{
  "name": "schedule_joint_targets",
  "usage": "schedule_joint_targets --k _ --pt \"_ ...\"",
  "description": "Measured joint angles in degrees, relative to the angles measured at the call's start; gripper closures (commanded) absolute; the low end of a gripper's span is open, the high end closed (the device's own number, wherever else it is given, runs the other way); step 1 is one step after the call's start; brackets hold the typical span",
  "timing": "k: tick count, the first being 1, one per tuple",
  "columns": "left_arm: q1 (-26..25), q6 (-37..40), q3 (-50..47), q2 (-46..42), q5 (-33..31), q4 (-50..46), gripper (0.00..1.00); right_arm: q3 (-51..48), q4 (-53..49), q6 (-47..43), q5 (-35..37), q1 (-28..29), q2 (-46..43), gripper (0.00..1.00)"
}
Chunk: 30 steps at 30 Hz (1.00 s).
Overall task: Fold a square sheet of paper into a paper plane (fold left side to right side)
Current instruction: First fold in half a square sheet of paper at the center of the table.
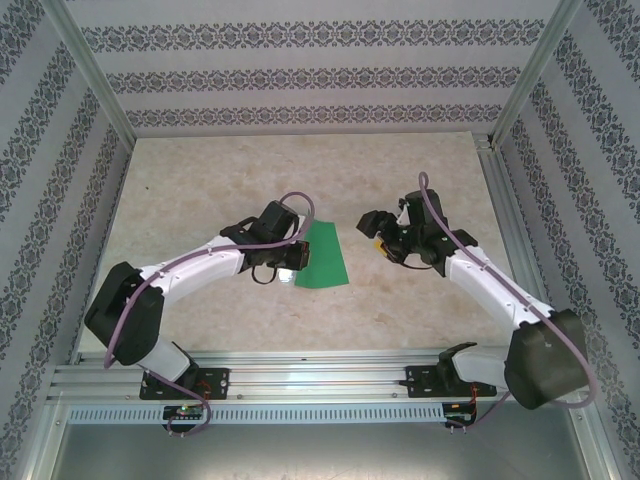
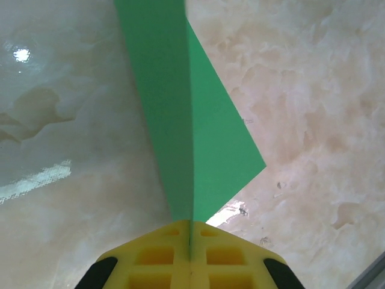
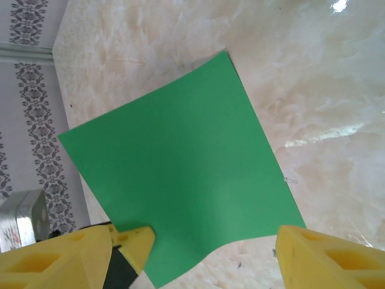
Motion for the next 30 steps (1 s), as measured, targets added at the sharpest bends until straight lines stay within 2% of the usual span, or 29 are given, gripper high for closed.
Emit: schedule_joint_targets --k 12,24,30 --pt "-1.64 5.40 5.70 4.81 -2.10 -2.29 0.99 20.41 -0.96 3.04 -0.04 3.67 17.57 0.31" --pt "-2.12 5.51 5.90 5.64 -2.16 -2.32 0.97 26.91 -4.55 1.79 -0.09 6.08 27.71 0.39" --pt "-2.12 5.51 6.32 6.54 -2.32 -2.34 0.96 29.94 -5.51 1.07 -0.52 7.13 30.05 0.47"
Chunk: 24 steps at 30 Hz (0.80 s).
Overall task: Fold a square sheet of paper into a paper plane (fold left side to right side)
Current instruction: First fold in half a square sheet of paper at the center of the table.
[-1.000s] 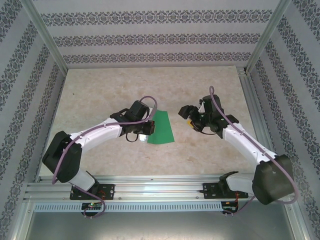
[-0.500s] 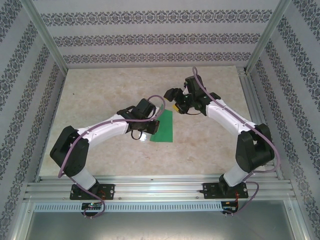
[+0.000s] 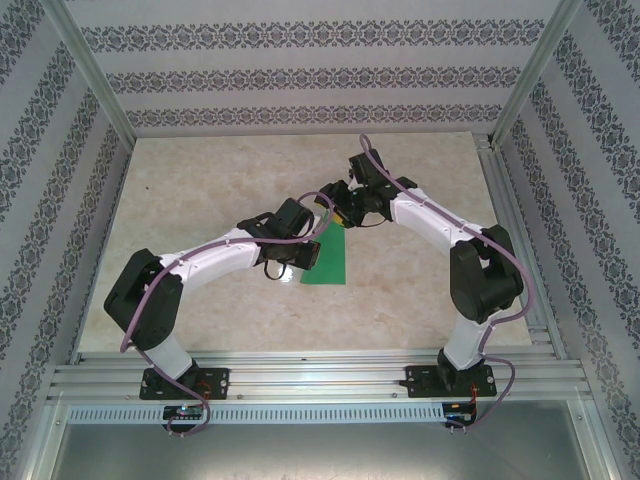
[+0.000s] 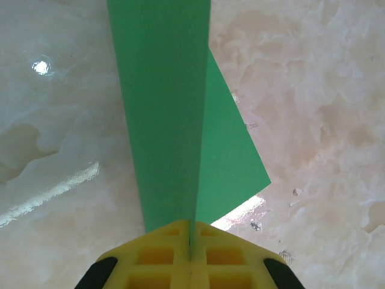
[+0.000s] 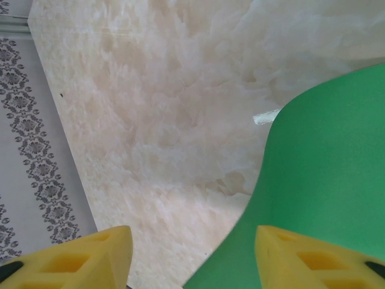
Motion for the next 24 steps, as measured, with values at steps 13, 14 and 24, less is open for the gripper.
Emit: schedule_joint_targets --k 13,14,24 --pt "-0.02 -0.02 0.59 1.25 -0.04 -0.13 0.94 1.29 -3.30 -2.60 -0.59 0.15 0.70 0.75" --pt "-0.02 -0.02 0.66 1.36 -0.04 -0.17 0.94 1.36 -3.54 -2.71 -0.59 0.15 0.79 0.77" --pt "-0.02 -0.02 1.16 1.60 -0.24 -0.28 0.92 1.92 -4.81 -3.91 -0.61 0.42 1.57 0.92"
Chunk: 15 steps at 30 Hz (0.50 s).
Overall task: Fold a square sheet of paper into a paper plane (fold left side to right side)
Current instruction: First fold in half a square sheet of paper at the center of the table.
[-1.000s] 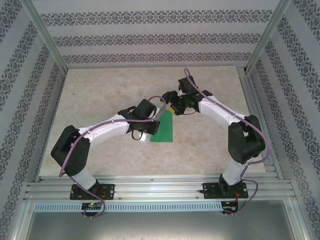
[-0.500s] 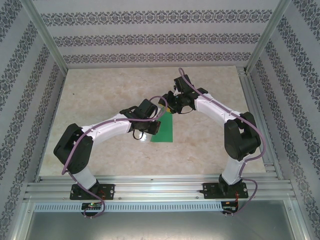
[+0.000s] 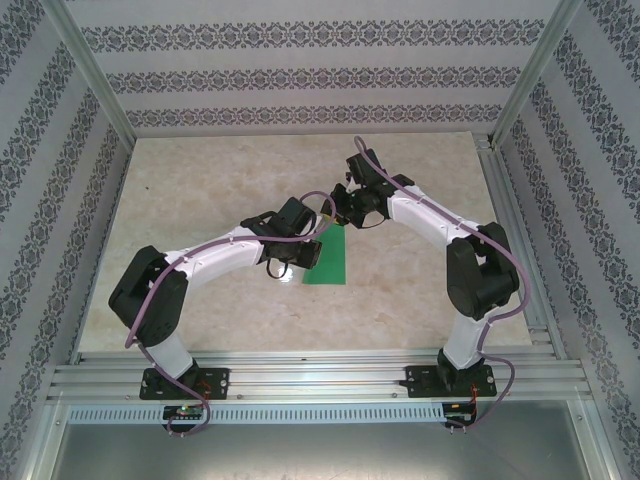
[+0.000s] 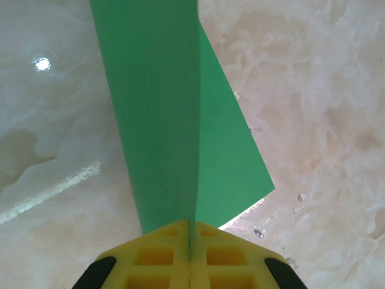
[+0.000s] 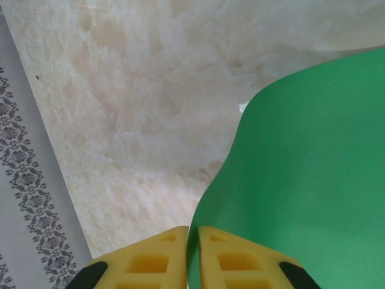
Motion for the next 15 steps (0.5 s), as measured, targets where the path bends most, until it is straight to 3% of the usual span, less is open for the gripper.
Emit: schedule_joint_targets --k 3,10,15 --pt "0.00 0.00 0.02 0.00 0.02 -0.04 0.86 0.13 -0.52 -0.44 -0.02 0.11 0.09 1.00" --pt "0.02 1.29 -0.04 -1.95 0.98 -0.94 0.38 2.08 -2.05 -4.07 -0.44 0.11 0.55 1.00" --pt "1.79 0.92 -2.03 -12.87 4.55 -1.46 0.19 5.01 -2.78 -10.56 -2.38 -0.07 3.26 1.00"
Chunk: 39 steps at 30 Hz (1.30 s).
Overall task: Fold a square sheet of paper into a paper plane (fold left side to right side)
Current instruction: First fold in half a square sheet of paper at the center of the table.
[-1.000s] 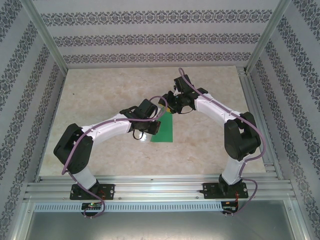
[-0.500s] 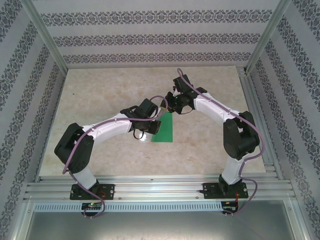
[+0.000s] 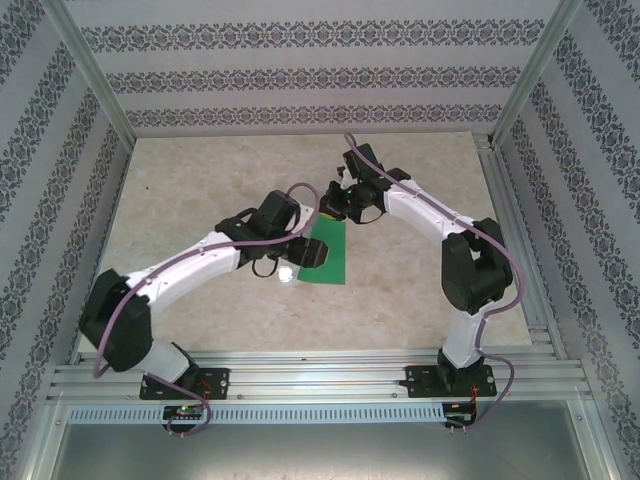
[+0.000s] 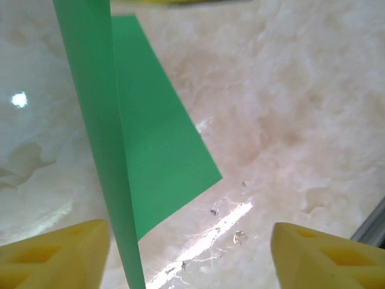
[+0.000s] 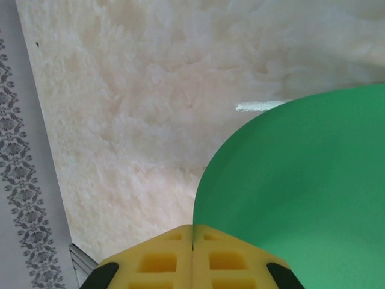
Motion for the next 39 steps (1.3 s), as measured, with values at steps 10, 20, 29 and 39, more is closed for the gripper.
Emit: schedule_joint_targets --k 10,20,29,39 --pt "12.28 -6.03 -4.68 -3.85 4.24 0.81 0.13 0.96 -2.40 -12.11 -0.61 -2.34 3.76 1.00" --pt "10.43 -6.82 -2.16 11.91 3.50 1.05 0.05 2.91 -3.48 -18.95 -0.57 -4.52 8.94 1.00" --pt "7.41 -6.78 2.71 18.47 -0.74 0.90 0.04 2.91 -3.69 -21.20 -0.55 -5.22 10.88 1.00" --pt "6.51 -7.48 5.07 20.59 -1.44 0.85 0.09 3.61 -5.18 -23.54 1.29 -6.73 13.14 1.00"
